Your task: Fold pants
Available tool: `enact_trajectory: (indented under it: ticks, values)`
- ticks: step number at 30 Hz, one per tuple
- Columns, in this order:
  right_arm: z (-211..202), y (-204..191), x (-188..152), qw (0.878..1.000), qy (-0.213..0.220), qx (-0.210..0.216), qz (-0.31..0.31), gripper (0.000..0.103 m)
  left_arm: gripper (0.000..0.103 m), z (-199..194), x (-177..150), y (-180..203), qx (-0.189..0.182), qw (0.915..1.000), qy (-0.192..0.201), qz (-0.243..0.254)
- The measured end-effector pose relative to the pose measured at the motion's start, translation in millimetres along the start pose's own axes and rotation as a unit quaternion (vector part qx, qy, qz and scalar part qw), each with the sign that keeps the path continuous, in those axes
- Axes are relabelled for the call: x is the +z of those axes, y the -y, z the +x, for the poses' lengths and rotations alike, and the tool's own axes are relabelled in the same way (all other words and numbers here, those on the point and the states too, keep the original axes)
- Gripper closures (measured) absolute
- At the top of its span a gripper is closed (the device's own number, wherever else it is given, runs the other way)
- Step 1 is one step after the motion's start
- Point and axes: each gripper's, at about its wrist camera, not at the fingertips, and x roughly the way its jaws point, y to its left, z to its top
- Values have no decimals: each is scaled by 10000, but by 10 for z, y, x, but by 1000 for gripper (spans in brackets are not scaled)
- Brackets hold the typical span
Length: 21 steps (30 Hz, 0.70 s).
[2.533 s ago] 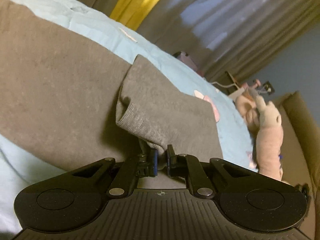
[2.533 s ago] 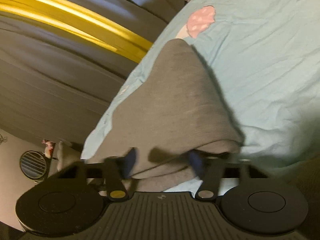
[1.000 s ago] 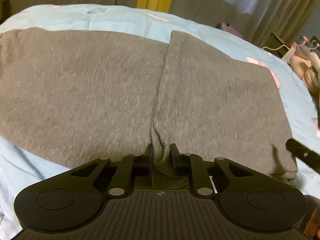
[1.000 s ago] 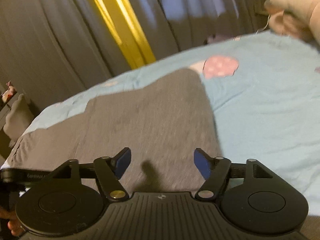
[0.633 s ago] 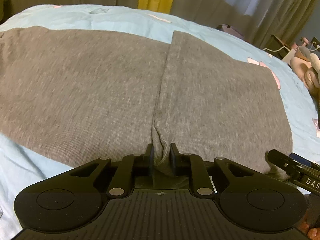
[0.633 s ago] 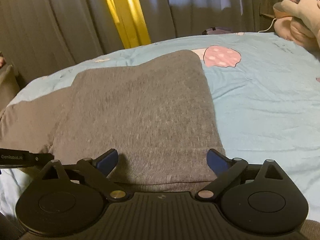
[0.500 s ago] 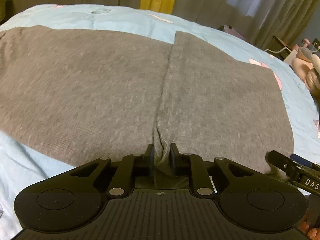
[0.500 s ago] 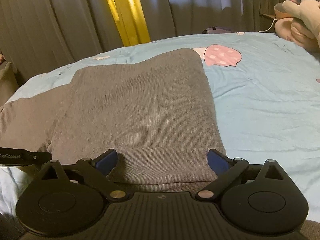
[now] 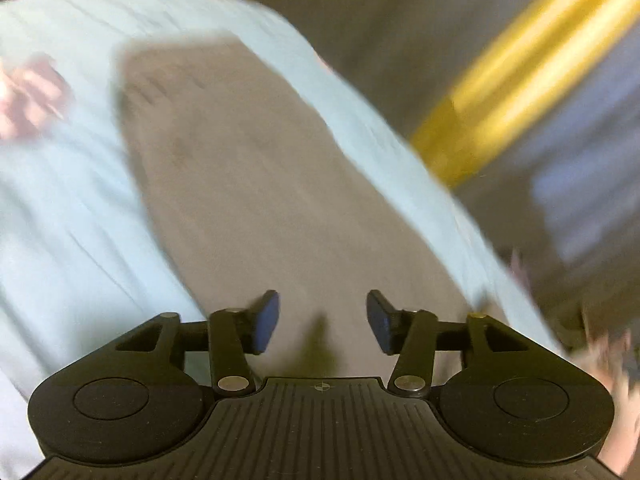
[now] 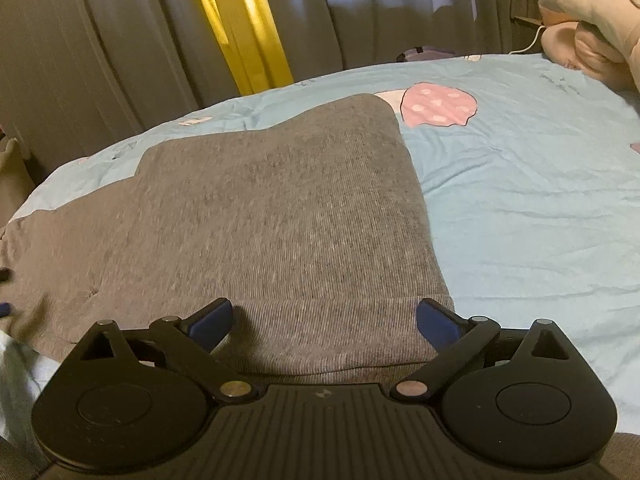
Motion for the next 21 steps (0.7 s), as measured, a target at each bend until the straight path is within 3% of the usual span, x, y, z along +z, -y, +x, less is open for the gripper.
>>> enact_trajectory:
  ticks: [4, 7, 11, 15, 21]
  values:
    - [-6, 33, 9, 9999, 37, 92, 129, 4, 47, -39, 507, -640, 122, 9967, 291, -743]
    - [7, 72, 28, 9995, 52, 159, 274, 4, 47, 9, 757, -919, 170, 9928, 483, -1087]
    - [30, 58, 37, 9994, 63, 131, 309, 4, 47, 209, 933, -1028, 319, 9923, 366, -1142]
    - [55, 24, 44, 9997, 54, 51, 242, 4, 44, 437, 1005, -1123, 205, 9916, 155, -1269]
    - [71, 15, 39, 9997, 72, 8, 213, 4, 25, 660, 1033, -1250, -276, 9872, 94, -1567]
